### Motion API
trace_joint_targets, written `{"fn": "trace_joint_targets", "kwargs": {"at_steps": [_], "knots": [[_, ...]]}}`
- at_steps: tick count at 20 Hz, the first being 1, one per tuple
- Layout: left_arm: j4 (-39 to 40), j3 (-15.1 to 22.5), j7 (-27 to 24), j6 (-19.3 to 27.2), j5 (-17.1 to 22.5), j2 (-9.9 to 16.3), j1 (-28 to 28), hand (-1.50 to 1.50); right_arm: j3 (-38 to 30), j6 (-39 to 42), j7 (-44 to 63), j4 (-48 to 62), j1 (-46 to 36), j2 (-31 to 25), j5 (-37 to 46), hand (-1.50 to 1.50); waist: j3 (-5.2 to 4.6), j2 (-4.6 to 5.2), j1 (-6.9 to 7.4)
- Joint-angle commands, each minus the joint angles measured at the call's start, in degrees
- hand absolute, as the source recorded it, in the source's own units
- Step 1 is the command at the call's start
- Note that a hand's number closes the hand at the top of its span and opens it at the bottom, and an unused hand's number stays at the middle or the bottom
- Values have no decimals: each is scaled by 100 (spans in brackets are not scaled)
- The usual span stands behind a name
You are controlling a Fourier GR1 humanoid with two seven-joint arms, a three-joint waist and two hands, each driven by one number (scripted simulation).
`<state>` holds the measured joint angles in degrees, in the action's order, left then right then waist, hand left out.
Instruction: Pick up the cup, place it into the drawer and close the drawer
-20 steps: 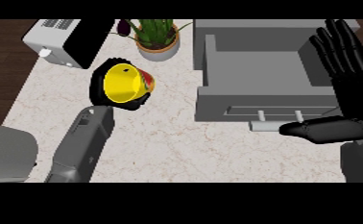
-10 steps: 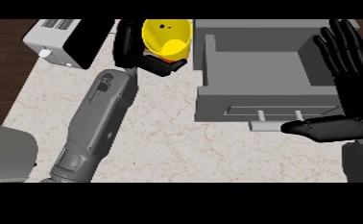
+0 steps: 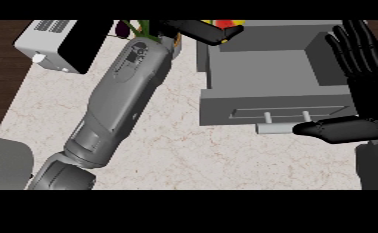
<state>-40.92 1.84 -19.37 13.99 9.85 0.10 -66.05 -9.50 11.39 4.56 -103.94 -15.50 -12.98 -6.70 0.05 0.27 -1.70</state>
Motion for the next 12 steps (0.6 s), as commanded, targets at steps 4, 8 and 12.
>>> {"fn": "trace_joint_targets", "kwargs": {"at_steps": [4,8,12], "knots": [[1491,312,550,464,229,-9,-1029,150,25,33,-2,-86,-45,10,-43,-150,1,59,-176],[1945,917,732,724,586,-10,-1282,150,79,78,-110,-12,-198,40,-66,-150,6,94,-399],[2212,1438,776,256,716,-10,-1045,150,229,150,-245,181,-386,74,14,-150,11,178,-632]]}}
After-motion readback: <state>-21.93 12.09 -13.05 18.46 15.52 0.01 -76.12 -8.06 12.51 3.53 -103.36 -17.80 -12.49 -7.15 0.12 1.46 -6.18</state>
